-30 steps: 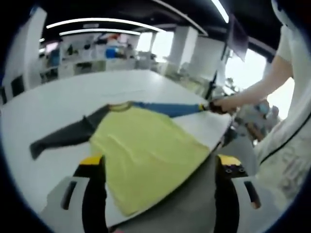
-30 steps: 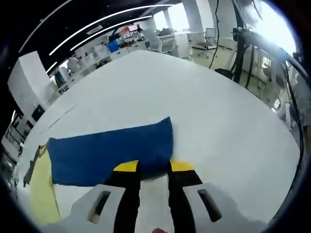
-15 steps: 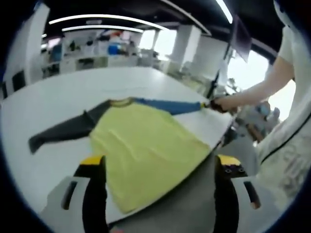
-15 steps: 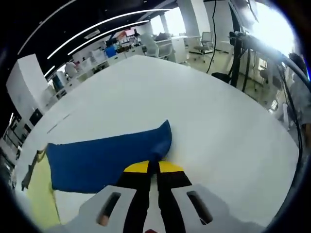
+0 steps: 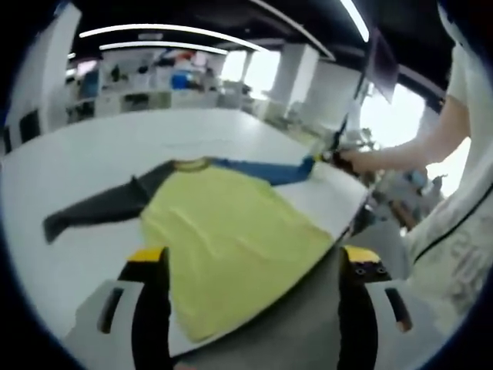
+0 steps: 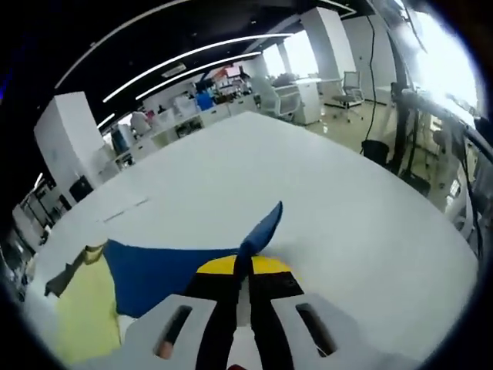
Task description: Fold the garment on the visible template until the final outline fits inside the template.
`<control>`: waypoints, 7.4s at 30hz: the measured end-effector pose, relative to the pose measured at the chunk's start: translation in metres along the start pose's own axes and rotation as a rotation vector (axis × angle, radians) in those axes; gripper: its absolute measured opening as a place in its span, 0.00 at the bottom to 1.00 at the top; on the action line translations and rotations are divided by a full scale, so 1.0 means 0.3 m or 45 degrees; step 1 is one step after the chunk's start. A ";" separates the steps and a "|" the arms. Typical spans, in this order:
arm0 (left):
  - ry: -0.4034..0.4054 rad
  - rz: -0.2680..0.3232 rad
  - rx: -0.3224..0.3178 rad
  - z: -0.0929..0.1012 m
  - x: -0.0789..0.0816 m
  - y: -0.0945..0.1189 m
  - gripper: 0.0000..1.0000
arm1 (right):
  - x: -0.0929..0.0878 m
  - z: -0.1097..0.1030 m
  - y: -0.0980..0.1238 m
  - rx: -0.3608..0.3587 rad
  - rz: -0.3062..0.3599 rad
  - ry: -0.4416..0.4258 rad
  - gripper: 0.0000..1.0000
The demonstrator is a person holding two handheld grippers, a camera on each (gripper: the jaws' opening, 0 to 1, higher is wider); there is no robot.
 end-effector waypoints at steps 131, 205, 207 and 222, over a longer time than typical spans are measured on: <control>0.160 0.115 0.185 -0.157 -0.144 0.206 0.81 | -0.542 -1.438 0.396 1.222 -0.133 0.744 0.67; 0.002 0.038 -0.020 -0.125 -0.026 0.033 0.80 | -0.313 -0.614 0.795 0.872 0.049 0.655 0.91; 0.009 0.040 -0.024 -0.129 -0.030 0.031 0.80 | -0.312 -0.611 0.796 0.867 0.055 0.657 0.89; 0.335 0.239 0.086 -0.304 -0.026 0.066 0.77 | -0.324 -0.578 0.808 0.842 0.028 0.608 0.87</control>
Point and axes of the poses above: the point that each gripper's makers call its tool centre point, and the gripper's own axes: y roughly backward along the fingers, z roughly to its right, x roughly out of its top, the point moved 6 cm from there along y, roughly backward along the fingers, and after that the axes turned 13 degrees about -x, right-handed, at the moved point
